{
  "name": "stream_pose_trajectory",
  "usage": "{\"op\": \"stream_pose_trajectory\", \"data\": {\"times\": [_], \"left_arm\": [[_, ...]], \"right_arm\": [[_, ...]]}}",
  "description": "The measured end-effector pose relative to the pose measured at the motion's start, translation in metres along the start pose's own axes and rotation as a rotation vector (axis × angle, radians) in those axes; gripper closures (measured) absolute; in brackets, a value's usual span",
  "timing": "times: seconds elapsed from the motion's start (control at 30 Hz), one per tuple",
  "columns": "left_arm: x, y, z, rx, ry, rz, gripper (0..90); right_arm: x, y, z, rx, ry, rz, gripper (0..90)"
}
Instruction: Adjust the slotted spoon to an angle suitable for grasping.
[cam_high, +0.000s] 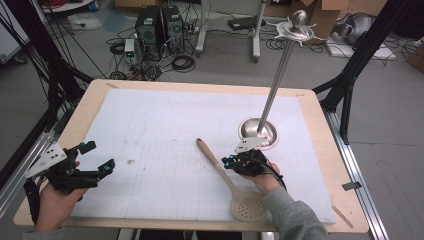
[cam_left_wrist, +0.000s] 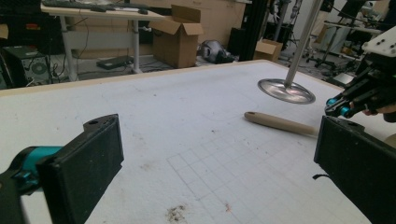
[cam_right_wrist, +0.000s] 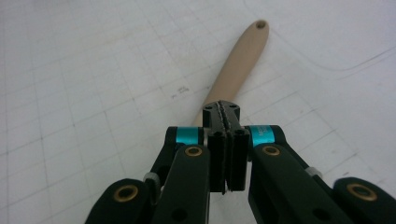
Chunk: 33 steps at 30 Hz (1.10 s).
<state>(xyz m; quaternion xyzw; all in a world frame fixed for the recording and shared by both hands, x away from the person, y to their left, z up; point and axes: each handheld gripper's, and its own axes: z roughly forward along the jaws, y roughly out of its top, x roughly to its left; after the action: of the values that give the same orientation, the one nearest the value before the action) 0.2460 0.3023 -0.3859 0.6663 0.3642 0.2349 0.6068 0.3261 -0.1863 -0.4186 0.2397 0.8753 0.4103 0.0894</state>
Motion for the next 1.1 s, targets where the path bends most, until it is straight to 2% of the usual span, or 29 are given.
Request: {"op": "stream_pose_trajectory", "data": {"times": [0.1,0.2,0.3,0.47,0.7,0.8,0.87,0.97,1.0,1.1], "left_arm": [[0.0,0.0,-0.001,0.002,0.002,0.002,1.8],[0.001,0.0,-0.002,0.0,0.004,-0.002,1.8],[0.001,0.0,-0.003,0.0,0.006,-0.001,1.8],[0.002,-0.001,-0.006,-0.001,0.014,-0.006,1.8],[0.001,-0.001,-0.007,0.004,0.015,-0.002,1.8],[0.002,-0.002,-0.008,0.004,0.017,-0.004,1.8],[0.002,-0.002,-0.008,0.004,0.017,-0.006,1.8],[0.002,-0.002,-0.009,0.006,0.017,-0.004,1.8],[0.002,-0.002,-0.009,0.005,0.018,-0.004,1.8],[0.003,-0.002,-0.011,0.003,0.019,-0.003,1.8]], "right_arm": [[-0.004,-0.003,0.007,0.035,0.009,0.009,89.9],[-0.006,-0.003,0.014,0.046,0.011,0.018,89.9],[-0.007,-0.004,0.021,0.076,0.005,0.006,90.0],[-0.008,-0.004,0.029,0.079,0.047,-0.003,90.0],[-0.008,0.005,0.038,0.092,0.137,-0.088,90.0],[-0.007,0.008,0.041,0.095,0.157,-0.135,90.0],[-0.006,0.011,0.044,0.095,0.17,-0.154,90.0],[-0.001,0.015,0.048,0.102,0.213,-0.173,90.0],[0.0,0.017,0.049,0.101,0.21,-0.189,90.0],[0.0,0.018,0.047,0.095,0.2,-0.184,90.0]]}}
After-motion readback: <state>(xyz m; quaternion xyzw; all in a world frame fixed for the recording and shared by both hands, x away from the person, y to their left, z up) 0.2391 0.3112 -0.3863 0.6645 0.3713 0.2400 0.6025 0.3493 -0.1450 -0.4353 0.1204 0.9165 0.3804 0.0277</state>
